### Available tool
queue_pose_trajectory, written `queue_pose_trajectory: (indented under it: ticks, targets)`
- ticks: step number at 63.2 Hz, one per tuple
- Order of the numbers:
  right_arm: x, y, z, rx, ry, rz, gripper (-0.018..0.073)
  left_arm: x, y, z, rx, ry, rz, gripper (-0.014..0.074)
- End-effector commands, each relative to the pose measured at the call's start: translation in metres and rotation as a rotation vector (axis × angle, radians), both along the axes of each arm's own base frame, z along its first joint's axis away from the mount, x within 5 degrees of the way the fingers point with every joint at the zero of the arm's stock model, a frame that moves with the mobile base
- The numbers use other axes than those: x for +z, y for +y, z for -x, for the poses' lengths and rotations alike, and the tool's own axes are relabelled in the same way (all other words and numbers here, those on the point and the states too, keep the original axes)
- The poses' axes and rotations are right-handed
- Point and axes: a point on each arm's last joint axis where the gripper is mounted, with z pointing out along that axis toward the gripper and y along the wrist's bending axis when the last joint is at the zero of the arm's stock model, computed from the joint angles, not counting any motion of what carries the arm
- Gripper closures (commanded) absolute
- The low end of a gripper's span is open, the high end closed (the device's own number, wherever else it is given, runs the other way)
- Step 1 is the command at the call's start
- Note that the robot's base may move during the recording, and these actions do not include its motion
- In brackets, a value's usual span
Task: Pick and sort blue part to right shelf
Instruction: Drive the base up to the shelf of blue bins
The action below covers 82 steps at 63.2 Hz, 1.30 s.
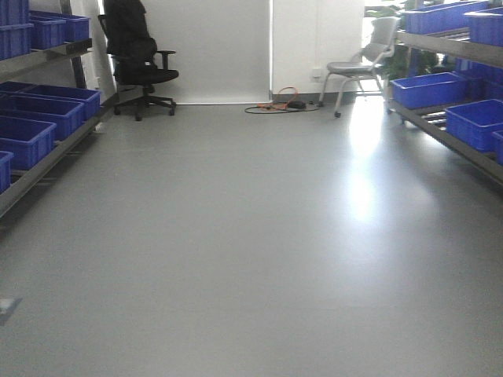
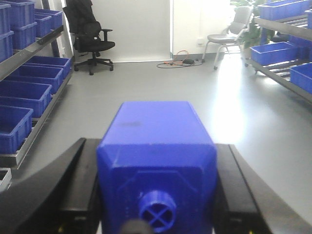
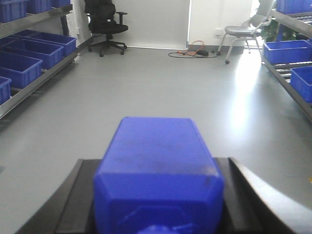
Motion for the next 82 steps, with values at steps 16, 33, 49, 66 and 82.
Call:
queue_pose_trajectory:
  ticks: [16,33,49,66,82]
  targets:
    - [0.0187,-0.0006,0.0009,-0.007,-0.118,-0.008,0.0095,0.0171,-0.0012,-0.0001,-0.014,-0.109,0.011,0.0283]
    - [0.0187,-0.0006,0.0009,-0.007,-0.118,-0.008,0.0095,0.0171,-0.0012,-0.0001,-0.014,-0.109,0.011,0.0283]
    - [0.0187,-0.0006,0.0009,-0.007,-0.118,-0.008,0.0095,0.0171,-0.0012,-0.0001,-0.014,-0.109,0.011,0.0283]
    - [0.0187,-0.0006,0.0009,-0.007,-0.118,-0.008,0.0095,0.0171,-0.0012,-0.0001,-0.014,-0.109,0.011,0.0283]
    - [0.0187,-0.0006,0.0009,-0.007,-0.118,-0.008,0.0095,0.0171,-0.0012,-0.0001,-0.014,-0.109,0.011,0.0283]
